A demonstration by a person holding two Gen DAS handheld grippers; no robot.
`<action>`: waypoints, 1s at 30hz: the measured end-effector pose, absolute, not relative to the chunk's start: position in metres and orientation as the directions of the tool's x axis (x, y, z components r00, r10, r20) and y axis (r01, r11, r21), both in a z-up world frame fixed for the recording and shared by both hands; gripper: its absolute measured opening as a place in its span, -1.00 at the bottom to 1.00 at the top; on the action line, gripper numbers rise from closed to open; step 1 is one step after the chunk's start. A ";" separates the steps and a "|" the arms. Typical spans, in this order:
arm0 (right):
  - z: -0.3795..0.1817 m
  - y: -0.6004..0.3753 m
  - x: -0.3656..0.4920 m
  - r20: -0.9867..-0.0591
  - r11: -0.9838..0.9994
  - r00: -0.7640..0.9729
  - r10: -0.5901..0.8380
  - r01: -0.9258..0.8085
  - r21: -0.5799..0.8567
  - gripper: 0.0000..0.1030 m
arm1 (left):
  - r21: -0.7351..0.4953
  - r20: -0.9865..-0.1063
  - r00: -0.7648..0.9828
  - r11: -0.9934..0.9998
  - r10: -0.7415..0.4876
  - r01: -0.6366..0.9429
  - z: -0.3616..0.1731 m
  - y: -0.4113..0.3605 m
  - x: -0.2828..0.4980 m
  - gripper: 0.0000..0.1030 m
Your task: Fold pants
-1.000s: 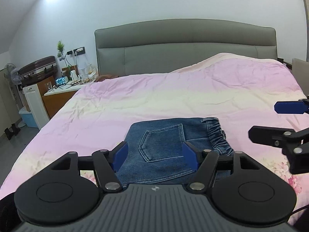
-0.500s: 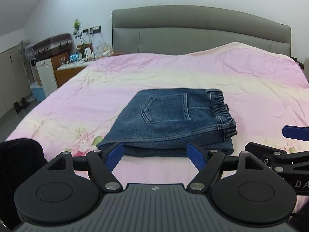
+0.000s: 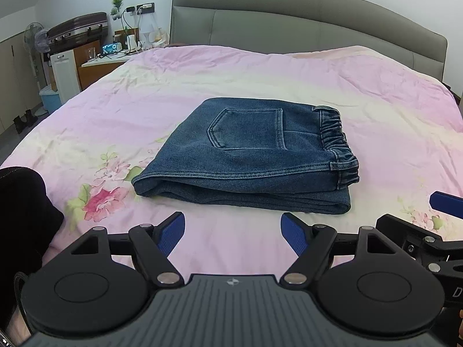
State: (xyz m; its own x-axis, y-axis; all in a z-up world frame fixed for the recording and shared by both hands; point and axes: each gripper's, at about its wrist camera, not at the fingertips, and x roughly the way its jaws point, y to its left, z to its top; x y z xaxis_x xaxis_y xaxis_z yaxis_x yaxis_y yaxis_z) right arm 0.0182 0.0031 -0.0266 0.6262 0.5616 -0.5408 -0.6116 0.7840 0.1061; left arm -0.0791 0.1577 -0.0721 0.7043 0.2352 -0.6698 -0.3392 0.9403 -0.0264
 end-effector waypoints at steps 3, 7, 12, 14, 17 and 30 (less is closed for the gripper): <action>-0.026 0.003 0.018 -0.540 0.783 0.625 0.563 -0.613 0.107 0.85 | -0.018 -0.668 0.704 0.940 0.241 -0.339 -0.071 0.158 -0.082 0.72; -0.026 0.003 0.017 -0.538 0.781 0.626 0.565 -0.615 0.105 0.85 | -0.015 -0.669 0.702 0.941 0.242 -0.339 -0.071 0.157 -0.083 0.72; -0.026 0.004 0.016 -0.540 0.779 0.623 0.566 -0.619 0.101 0.85 | -0.006 -0.668 0.702 0.942 0.246 -0.335 -0.069 0.155 -0.081 0.72; -0.026 0.004 0.016 -0.541 0.779 0.623 0.565 -0.619 0.101 0.85 | -0.005 -0.669 0.702 0.943 0.245 -0.333 -0.069 0.154 -0.080 0.72; -0.027 0.004 0.016 -0.540 0.779 0.623 0.565 -0.619 0.101 0.85 | -0.004 -0.669 0.702 0.943 0.244 -0.332 -0.069 0.154 -0.080 0.72; -0.028 0.004 0.016 -0.541 0.780 0.624 0.564 -0.618 0.101 0.85 | -0.004 -0.671 0.704 0.948 0.233 -0.317 -0.070 0.157 -0.079 0.72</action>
State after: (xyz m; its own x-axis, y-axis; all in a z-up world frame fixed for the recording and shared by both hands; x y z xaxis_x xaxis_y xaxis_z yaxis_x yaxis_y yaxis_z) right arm 0.0159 0.0035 -0.0276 0.6236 0.5644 -0.5409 -0.6180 0.7797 0.1011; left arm -0.0793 0.1566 -0.0698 0.7038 0.2326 -0.6712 -0.3174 0.9483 -0.0043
